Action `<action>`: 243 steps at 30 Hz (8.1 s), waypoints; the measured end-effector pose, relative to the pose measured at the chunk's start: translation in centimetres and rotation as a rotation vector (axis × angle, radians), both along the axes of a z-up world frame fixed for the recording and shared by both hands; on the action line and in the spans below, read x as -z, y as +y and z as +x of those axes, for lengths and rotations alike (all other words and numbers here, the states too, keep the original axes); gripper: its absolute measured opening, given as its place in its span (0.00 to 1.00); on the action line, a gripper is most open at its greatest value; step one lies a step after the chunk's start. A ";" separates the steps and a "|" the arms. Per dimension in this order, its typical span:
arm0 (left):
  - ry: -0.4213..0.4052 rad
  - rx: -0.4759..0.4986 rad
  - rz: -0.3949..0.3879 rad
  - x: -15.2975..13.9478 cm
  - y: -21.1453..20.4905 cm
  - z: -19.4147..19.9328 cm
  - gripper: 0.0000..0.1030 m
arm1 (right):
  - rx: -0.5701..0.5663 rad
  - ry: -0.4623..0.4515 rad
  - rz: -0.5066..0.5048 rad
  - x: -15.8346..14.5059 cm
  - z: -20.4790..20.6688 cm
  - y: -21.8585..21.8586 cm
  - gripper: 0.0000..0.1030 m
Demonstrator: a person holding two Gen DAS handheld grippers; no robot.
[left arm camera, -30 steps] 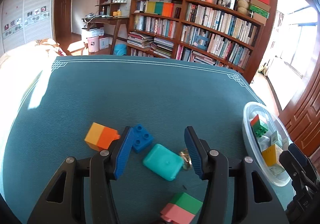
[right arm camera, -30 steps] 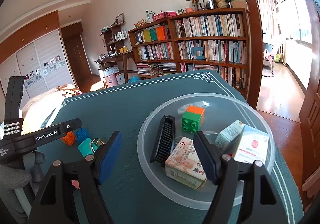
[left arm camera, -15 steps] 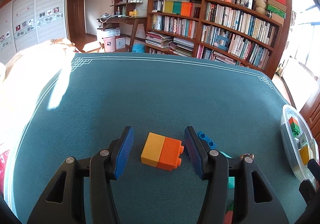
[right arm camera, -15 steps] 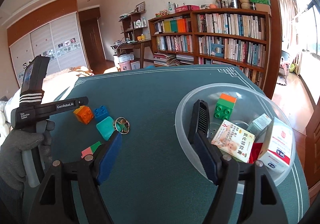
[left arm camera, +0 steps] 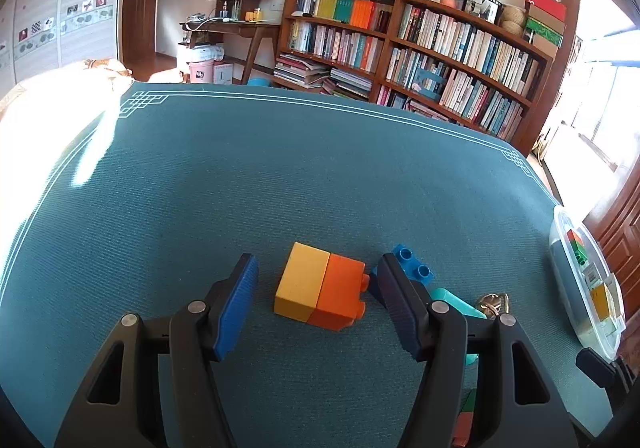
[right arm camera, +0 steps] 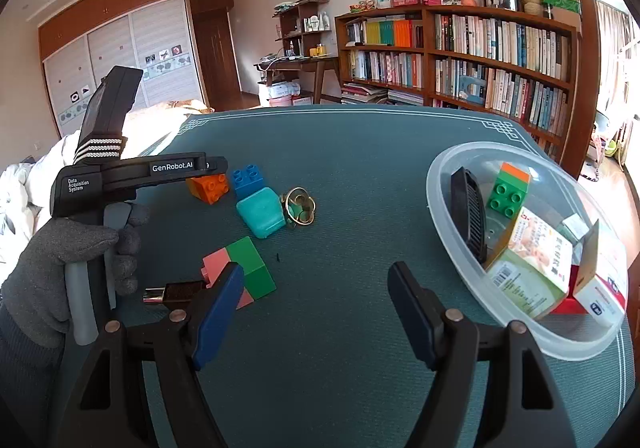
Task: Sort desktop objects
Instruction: 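Move the left tool to the orange-yellow block while the right tool approaches the pink-green block, then grasp the orange-yellow block with the left tool while the right tool grasps the pink-green block, then carry both blocks over the clear bowl and open both tools to drop them, then withdraw both tools and move the left tool to the black-silver bottle, then close the left tool on the black-silver bottle, then move the right tool to the gold key ring and grasp it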
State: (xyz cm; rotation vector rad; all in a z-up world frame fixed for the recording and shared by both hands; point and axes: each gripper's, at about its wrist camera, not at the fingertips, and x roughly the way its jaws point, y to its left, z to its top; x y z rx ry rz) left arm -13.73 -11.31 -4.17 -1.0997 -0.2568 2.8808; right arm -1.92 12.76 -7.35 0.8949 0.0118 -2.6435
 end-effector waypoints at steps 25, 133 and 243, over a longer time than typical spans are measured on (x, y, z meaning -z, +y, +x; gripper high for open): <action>-0.021 -0.020 -0.067 -1.2 1.1 0.6 0.46 | -0.132 -0.101 -0.026 0.7 -1.5 -2.4 0.76; 0.094 0.425 -0.055 -5.6 26.4 1.1 0.64 | 0.631 0.061 -0.259 -4.4 -5.4 19.2 0.67; -0.021 0.052 -0.112 0.8 5.9 11.6 0.63 | -0.025 -0.035 -0.053 1.3 -2.7 -0.7 0.74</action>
